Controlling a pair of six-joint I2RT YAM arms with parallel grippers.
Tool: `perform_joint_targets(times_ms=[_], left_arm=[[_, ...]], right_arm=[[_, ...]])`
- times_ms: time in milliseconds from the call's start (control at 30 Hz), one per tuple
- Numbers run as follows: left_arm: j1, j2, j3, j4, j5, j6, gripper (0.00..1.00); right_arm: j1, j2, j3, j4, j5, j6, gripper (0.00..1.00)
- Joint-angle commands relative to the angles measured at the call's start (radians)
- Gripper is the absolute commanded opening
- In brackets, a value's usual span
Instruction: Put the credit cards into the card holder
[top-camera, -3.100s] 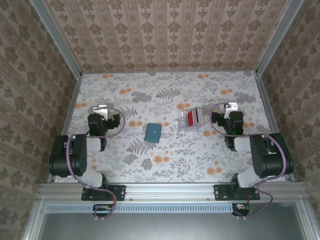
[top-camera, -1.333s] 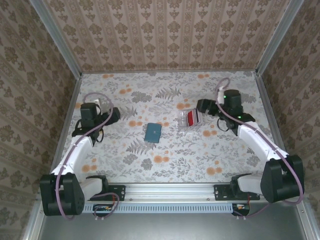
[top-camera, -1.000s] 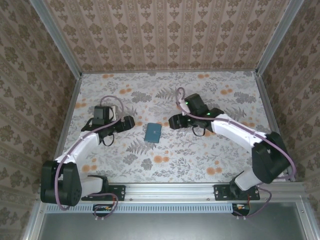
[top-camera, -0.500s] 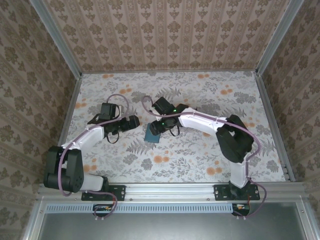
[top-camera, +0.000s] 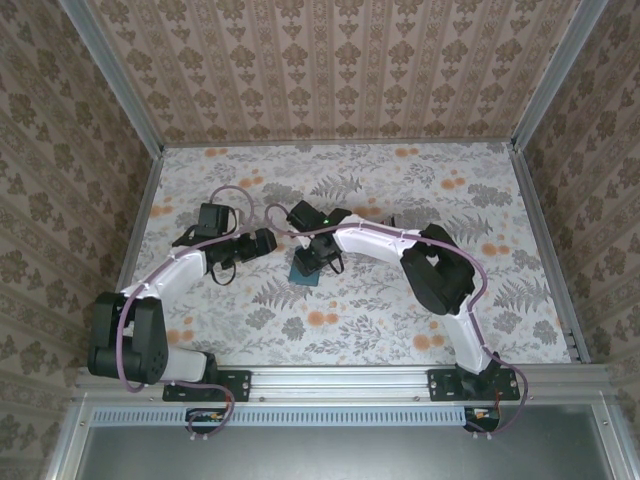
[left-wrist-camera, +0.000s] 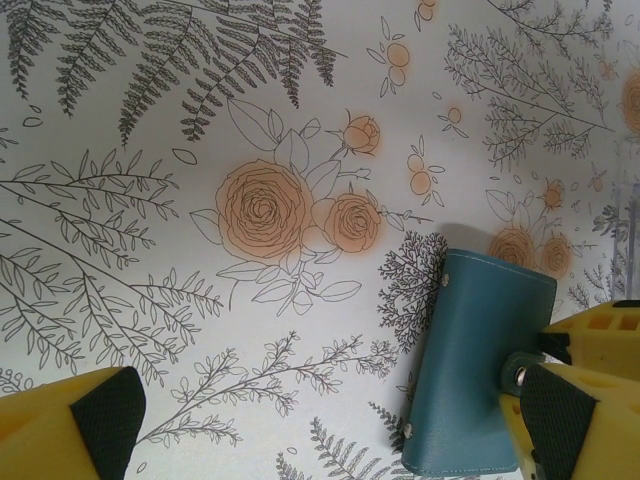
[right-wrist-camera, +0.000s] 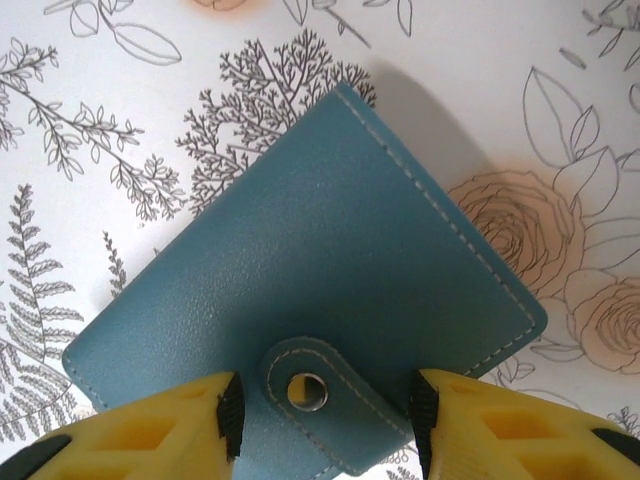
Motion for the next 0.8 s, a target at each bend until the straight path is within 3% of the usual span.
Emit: perform_joint_targets(times_ms=[0, 267, 400, 500, 767], left_arm=[[0.010, 0.013, 0.021, -0.018, 0.009, -0.013, 1.00], [0.021, 0.013, 0.017, -0.025, 0.012, -0.009, 1.00], [0.024, 0.021, 0.016, -0.018, 0.021, -0.012, 1.00], [0.024, 0.032, 0.019, -0.011, 0.040, -0.017, 1.00], [0.018, 0.048, 0.004, 0.037, 0.118, -0.051, 0.99]], right_arm=[[0.011, 0.034, 0.054, -0.051, 0.046, -0.020, 0.51], [0.011, 0.072, 0.064, -0.082, 0.087, -0.028, 0.43], [0.010, 0.065, 0.044, -0.073, 0.090, -0.028, 0.21], [0.011, 0.034, 0.022, -0.046, 0.088, -0.023, 0.12], [0.005, -0.114, -0.083, 0.098, 0.048, -0.014, 0.10]])
